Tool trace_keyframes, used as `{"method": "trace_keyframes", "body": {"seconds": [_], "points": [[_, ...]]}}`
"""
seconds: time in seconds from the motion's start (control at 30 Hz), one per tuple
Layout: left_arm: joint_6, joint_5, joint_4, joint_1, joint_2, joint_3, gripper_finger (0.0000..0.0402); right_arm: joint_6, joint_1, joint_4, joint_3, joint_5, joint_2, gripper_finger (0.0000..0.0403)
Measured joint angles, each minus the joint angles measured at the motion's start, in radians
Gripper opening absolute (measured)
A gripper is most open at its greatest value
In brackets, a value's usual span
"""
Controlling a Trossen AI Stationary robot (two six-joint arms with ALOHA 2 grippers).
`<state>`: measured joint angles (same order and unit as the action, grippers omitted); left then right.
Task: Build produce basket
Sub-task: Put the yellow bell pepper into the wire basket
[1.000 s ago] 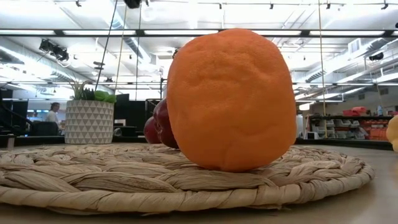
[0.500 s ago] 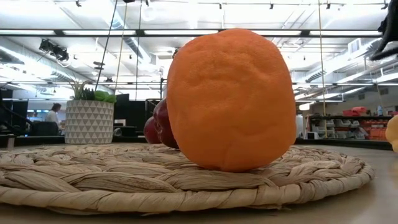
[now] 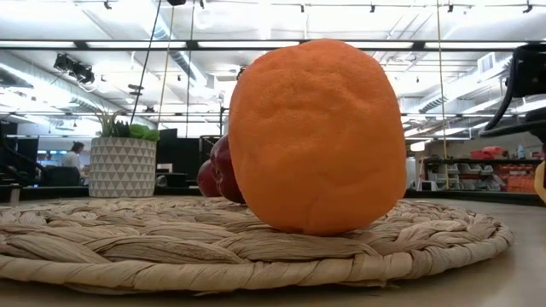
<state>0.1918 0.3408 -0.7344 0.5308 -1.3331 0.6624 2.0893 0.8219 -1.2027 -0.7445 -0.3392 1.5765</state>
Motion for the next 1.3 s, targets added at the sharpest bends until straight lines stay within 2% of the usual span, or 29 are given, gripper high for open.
{"method": "trace_keyframes", "body": {"seconds": [0.2,0.43,0.6,0.73,0.93,1.0,1.07,1.3], "points": [[0.006,0.000,0.001,0.000,0.000,0.000,0.0314,-0.042,0.000,0.010,-0.033,0.016,0.002,0.0329],[0.011,0.000,0.005,0.000,0.000,0.000,0.0314,-0.102,-0.008,0.003,-0.091,-0.071,0.003,0.0311],[0.014,0.000,0.008,0.011,-0.001,0.000,0.0314,-0.154,-0.039,-0.077,-0.146,-0.112,-0.009,0.0309],[0.014,0.011,0.008,0.024,-0.001,0.000,0.0314,-0.202,-0.076,-0.153,-0.223,-0.271,-0.037,0.0309],[0.007,0.051,0.013,0.037,-0.001,0.000,0.0314,-0.330,-0.155,-0.168,-0.340,-0.620,-0.076,0.0308],[0.006,0.054,0.015,0.035,-0.001,0.000,0.0314,-0.396,-0.187,-0.121,-0.366,-0.712,-0.075,0.0308],[0.006,0.077,0.014,0.030,-0.001,0.000,0.0314,-0.504,-0.231,-0.055,-0.382,-0.753,-0.075,0.0308],[0.013,0.123,0.013,-0.015,-0.001,0.000,0.0314,-0.974,-0.418,0.197,-0.398,-0.744,-0.074,0.0308]]}}
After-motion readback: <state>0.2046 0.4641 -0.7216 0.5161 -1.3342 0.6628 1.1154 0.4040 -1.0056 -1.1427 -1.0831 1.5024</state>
